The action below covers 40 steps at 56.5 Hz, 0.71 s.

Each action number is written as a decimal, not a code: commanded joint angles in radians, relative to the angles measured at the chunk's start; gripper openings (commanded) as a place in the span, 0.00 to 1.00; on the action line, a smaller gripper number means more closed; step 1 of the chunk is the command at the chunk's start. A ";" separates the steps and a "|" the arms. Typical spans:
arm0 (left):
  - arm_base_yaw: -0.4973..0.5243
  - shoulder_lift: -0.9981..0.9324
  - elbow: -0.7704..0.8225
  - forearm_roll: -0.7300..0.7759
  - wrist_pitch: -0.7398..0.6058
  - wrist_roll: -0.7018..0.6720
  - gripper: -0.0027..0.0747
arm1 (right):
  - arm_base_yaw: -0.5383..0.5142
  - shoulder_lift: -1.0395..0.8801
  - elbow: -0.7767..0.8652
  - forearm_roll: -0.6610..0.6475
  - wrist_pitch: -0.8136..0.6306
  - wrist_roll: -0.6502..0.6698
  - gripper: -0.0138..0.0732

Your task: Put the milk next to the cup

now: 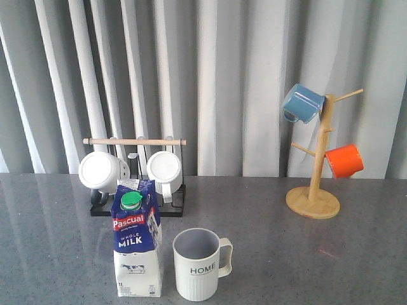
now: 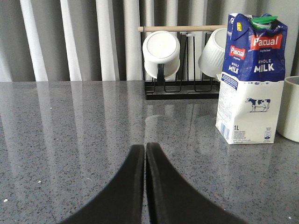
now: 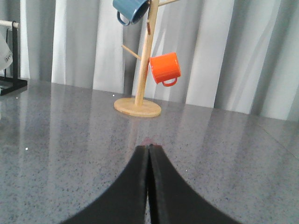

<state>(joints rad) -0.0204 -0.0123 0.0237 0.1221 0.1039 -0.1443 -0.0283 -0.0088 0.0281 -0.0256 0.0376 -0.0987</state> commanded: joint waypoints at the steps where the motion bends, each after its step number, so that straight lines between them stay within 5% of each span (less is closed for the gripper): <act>1: -0.002 -0.012 -0.021 -0.007 -0.082 -0.001 0.03 | -0.006 -0.017 0.010 0.000 -0.038 0.000 0.15; 40: -0.002 -0.012 -0.021 -0.007 -0.082 -0.001 0.03 | -0.006 -0.016 0.010 -0.001 -0.074 0.000 0.15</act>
<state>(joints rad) -0.0204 -0.0123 0.0237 0.1221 0.1039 -0.1434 -0.0283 -0.0088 0.0281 -0.0256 0.0394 -0.0987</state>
